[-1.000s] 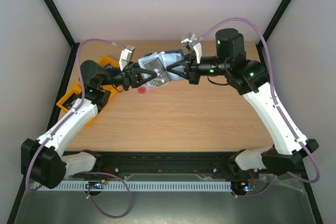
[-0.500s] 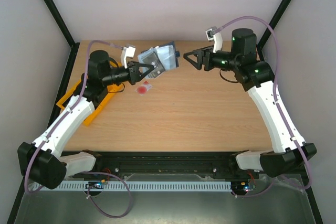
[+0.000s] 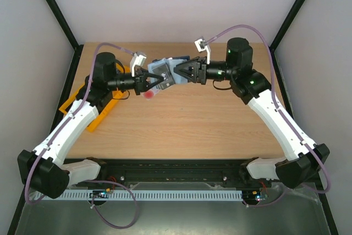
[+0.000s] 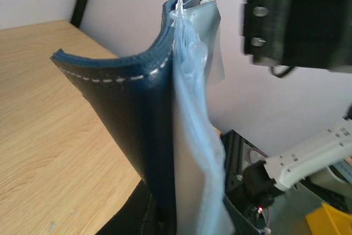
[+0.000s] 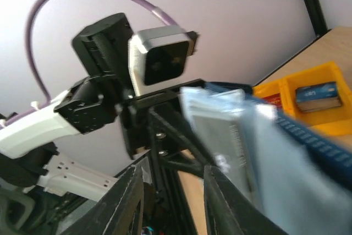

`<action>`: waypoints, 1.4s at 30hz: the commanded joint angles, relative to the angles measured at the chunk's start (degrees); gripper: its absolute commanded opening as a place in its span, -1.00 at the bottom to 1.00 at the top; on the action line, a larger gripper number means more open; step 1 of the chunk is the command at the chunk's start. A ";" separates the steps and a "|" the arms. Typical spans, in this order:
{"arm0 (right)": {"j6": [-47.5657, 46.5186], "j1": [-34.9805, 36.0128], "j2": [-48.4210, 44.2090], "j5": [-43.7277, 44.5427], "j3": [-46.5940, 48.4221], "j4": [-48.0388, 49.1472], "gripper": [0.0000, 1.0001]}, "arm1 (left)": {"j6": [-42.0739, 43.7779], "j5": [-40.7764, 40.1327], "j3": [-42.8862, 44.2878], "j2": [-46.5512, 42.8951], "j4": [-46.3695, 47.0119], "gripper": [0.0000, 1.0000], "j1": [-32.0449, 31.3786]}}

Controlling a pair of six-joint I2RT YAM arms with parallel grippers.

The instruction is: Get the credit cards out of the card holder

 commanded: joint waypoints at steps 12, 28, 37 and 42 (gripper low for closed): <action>-11.73 1.27 3.87 2.25 1.19 -10.36 -0.58 | 4.12 12.49 3.56 0.04 2.36 -0.95 -0.43; -14.82 2.94 5.52 10.05 3.59 -13.38 -0.69 | 5.99 17.86 3.24 0.24 3.18 -0.95 -0.44; -16.40 5.00 6.36 5.49 5.32 -12.58 -0.95 | 4.39 17.83 3.45 0.46 4.72 -0.95 -0.69; -17.12 4.71 4.27 5.54 4.02 -11.08 -0.97 | 3.17 17.64 2.47 0.19 5.33 -0.72 -0.65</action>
